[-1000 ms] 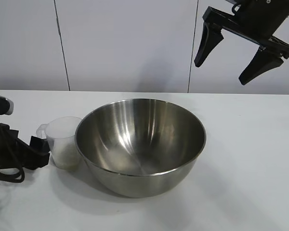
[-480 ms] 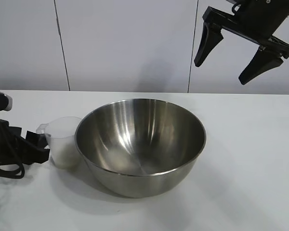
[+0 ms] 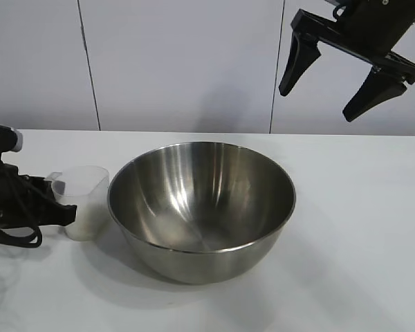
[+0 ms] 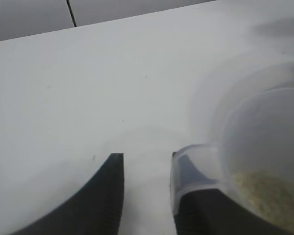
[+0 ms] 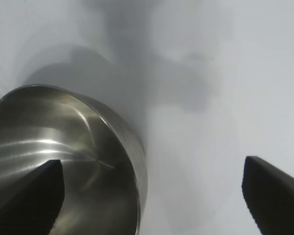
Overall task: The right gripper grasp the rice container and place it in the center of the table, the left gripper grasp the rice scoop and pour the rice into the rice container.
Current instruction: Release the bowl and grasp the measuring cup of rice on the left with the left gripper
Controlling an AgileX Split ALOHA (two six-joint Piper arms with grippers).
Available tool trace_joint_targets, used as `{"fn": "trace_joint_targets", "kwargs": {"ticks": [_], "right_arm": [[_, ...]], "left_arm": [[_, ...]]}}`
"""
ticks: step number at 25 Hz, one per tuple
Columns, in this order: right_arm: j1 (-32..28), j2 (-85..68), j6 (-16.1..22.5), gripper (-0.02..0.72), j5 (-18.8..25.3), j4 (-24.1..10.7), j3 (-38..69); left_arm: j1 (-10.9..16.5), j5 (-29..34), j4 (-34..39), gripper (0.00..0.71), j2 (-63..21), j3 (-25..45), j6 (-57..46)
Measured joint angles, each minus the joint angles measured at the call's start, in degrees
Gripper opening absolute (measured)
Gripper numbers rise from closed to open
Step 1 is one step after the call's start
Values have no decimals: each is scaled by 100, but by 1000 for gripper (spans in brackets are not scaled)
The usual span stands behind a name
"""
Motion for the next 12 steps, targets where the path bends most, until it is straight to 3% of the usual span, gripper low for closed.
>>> {"fn": "trace_joint_targets", "kwargs": {"ticks": [4, 12], "right_arm": [[0, 0, 0, 681, 0, 0, 0], [0, 0, 0, 673, 0, 0, 0]], "left_arm": [[0, 5, 104, 15, -12, 0, 0], [0, 21, 152, 5, -617, 0, 0]]}}
